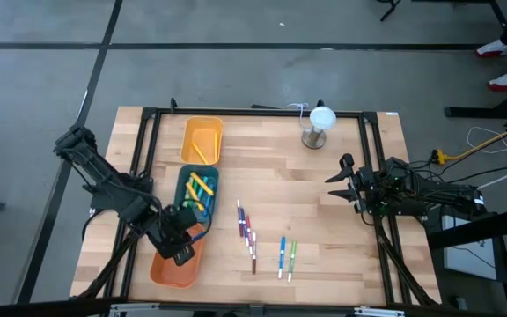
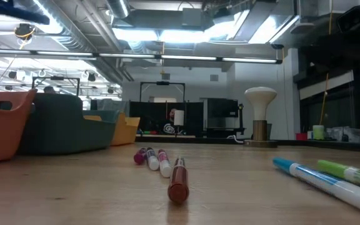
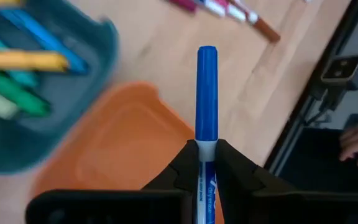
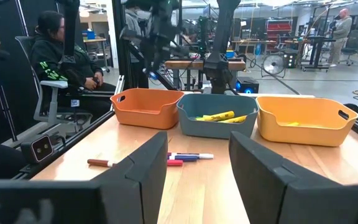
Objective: Pick & Place Markers
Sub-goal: Put the left blue marker pen into the orange bin
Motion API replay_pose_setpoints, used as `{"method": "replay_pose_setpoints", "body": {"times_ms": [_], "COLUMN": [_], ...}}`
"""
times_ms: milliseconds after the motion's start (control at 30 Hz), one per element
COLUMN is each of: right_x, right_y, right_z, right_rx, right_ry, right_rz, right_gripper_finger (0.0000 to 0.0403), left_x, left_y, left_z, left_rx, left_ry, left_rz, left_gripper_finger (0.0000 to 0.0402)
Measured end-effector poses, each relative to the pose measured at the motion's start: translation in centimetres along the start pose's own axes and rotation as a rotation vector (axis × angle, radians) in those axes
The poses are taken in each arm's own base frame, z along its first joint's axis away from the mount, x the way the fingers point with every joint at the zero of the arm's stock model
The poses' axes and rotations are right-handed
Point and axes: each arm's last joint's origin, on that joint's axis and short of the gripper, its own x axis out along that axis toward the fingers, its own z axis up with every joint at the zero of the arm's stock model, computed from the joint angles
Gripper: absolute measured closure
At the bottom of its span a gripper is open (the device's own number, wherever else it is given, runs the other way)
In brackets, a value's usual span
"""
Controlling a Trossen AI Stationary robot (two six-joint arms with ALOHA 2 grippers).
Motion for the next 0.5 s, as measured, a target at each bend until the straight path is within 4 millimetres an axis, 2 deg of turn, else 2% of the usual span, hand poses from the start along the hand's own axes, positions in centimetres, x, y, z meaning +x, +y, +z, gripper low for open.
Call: {"method": "replay_pose_setpoints", "body": {"times_ms": [167, 500], "right_x": [0.0, 0.0], "right_y": [0.0, 0.0], "right_z": [0.0, 0.0], "right_rx": [0.0, 0.0], "right_ry": [0.0, 0.0], "right_rz": [0.0, 0.0], "right_gripper_finger": [0.0233, 0.0233], "left_x": [1.6, 1.5], "left_y": [0.4, 1.3], "left_z": [-1.8, -3.6], "left_rx": [-0.02, -0.041], "left_ry": [0.015, 0.053], "left_rz": [-0.015, 0.078], "left_gripper_finger": [0.0373, 0.0368]}}
